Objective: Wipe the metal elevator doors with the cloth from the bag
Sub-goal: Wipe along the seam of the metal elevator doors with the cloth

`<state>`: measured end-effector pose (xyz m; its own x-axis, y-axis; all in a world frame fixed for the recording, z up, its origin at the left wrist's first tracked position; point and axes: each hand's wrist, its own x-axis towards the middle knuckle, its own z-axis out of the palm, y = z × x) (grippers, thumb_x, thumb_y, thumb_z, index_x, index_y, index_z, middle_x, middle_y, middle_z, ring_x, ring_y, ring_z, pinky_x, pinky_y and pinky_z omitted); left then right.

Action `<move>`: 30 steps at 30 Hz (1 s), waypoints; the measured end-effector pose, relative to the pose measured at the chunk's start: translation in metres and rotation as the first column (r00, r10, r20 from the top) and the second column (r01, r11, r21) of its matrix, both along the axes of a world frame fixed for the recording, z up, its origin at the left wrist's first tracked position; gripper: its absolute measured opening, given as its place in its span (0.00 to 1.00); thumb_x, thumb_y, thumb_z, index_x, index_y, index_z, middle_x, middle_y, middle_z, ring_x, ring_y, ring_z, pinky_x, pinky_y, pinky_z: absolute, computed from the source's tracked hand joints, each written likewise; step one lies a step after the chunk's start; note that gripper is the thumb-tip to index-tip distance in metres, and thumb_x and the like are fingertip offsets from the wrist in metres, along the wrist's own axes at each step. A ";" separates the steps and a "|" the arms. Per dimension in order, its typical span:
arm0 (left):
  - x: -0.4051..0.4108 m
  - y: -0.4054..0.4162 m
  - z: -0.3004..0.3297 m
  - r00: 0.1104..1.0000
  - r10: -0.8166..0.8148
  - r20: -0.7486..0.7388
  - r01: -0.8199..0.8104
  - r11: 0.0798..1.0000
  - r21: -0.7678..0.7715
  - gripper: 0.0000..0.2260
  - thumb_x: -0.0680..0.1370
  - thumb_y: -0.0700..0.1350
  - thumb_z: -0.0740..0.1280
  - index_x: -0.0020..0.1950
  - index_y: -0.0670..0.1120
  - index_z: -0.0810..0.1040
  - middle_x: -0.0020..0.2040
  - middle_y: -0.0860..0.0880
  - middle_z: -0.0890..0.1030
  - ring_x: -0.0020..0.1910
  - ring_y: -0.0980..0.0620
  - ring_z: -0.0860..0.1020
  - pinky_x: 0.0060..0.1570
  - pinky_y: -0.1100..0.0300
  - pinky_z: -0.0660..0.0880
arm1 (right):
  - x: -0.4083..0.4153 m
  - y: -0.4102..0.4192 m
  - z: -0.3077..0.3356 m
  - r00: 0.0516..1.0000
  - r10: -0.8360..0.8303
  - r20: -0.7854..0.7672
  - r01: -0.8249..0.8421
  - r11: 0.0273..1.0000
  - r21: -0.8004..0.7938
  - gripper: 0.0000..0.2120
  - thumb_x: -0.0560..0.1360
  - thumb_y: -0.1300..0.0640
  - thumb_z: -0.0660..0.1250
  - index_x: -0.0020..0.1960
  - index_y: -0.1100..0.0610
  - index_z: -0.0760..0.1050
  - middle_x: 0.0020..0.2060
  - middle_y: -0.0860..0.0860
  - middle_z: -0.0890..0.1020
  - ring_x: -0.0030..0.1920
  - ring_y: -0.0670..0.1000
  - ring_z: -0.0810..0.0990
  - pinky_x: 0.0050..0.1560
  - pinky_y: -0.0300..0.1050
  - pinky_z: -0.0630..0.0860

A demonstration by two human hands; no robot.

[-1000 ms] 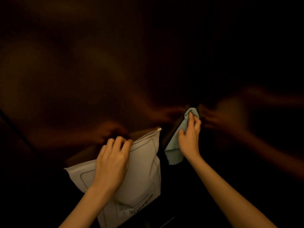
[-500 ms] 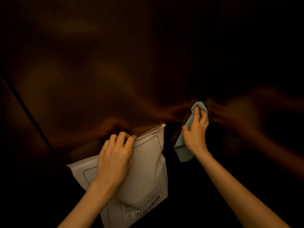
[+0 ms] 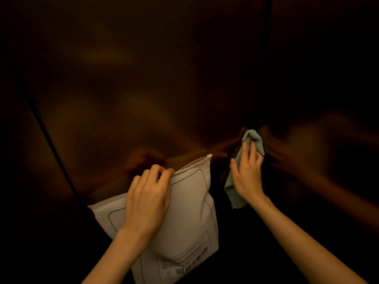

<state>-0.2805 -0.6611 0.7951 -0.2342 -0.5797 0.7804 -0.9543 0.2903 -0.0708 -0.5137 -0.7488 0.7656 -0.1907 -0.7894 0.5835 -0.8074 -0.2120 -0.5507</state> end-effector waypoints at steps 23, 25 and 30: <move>-0.014 -0.014 0.086 0.978 -0.132 -0.162 0.107 0.982 -0.154 0.10 0.77 0.45 0.60 0.52 0.46 0.78 0.46 0.50 0.76 0.39 0.51 0.75 0.33 0.60 0.69 | -0.017 -0.023 0.110 0.896 -0.233 -0.378 0.190 0.970 -0.148 0.30 0.74 0.60 0.61 0.73 0.67 0.56 0.71 0.65 0.61 0.67 0.67 0.61 0.67 0.60 0.62; -0.013 -0.017 0.097 0.979 -0.133 -0.155 0.107 0.981 -0.163 0.11 0.77 0.46 0.58 0.52 0.46 0.78 0.46 0.50 0.76 0.39 0.51 0.75 0.33 0.59 0.71 | -0.018 -0.028 0.147 0.886 -0.258 -0.386 0.186 0.959 -0.216 0.30 0.75 0.61 0.59 0.73 0.67 0.53 0.72 0.65 0.58 0.69 0.67 0.58 0.70 0.59 0.59; -0.015 -0.026 0.122 0.979 -0.140 -0.147 0.106 0.970 -0.219 0.06 0.78 0.43 0.62 0.52 0.45 0.78 0.46 0.48 0.77 0.39 0.49 0.76 0.33 0.57 0.72 | -0.017 -0.035 0.210 0.939 -0.204 -0.277 0.118 0.947 -0.298 0.28 0.79 0.60 0.54 0.75 0.63 0.49 0.74 0.61 0.53 0.72 0.61 0.53 0.72 0.54 0.58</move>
